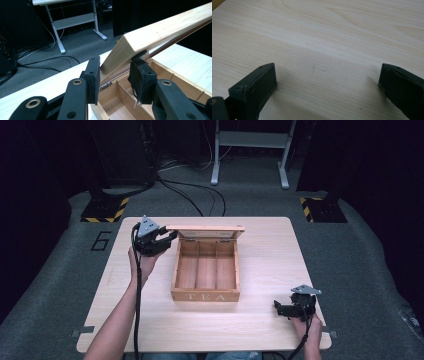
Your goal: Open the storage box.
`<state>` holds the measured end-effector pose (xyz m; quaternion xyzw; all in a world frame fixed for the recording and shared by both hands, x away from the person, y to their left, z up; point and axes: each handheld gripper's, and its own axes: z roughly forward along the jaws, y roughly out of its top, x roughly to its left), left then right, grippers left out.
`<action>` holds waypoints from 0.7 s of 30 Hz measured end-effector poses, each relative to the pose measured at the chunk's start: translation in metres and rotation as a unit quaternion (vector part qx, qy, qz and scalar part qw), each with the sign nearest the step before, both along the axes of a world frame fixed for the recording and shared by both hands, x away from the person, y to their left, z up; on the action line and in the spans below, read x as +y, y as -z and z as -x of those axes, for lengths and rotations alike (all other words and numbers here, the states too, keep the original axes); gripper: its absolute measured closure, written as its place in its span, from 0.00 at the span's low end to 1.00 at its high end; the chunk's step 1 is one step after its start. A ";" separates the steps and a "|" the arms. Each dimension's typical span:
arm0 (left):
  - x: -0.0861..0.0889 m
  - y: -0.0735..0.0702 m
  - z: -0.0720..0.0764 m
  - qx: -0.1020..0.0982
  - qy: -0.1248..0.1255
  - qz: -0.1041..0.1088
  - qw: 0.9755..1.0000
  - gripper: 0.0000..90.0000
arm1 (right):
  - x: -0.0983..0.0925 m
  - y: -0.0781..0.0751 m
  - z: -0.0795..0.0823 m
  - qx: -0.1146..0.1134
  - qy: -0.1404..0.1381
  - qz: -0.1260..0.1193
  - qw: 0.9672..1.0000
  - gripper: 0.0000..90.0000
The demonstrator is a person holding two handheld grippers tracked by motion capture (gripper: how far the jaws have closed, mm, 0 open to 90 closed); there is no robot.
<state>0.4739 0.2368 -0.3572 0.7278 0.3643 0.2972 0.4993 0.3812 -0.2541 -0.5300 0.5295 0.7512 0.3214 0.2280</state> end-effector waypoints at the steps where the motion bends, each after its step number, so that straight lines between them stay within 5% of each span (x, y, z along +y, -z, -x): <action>1: 0.000 0.000 0.000 0.000 0.000 0.000 1.000 0.68 | 0.000 0.000 0.000 0.002 -0.001 0.000 1.000 0.01; 21: 0.000 0.000 0.000 0.000 0.000 0.000 1.000 0.67 | 0.000 0.000 0.000 0.000 0.000 0.000 1.000 0.01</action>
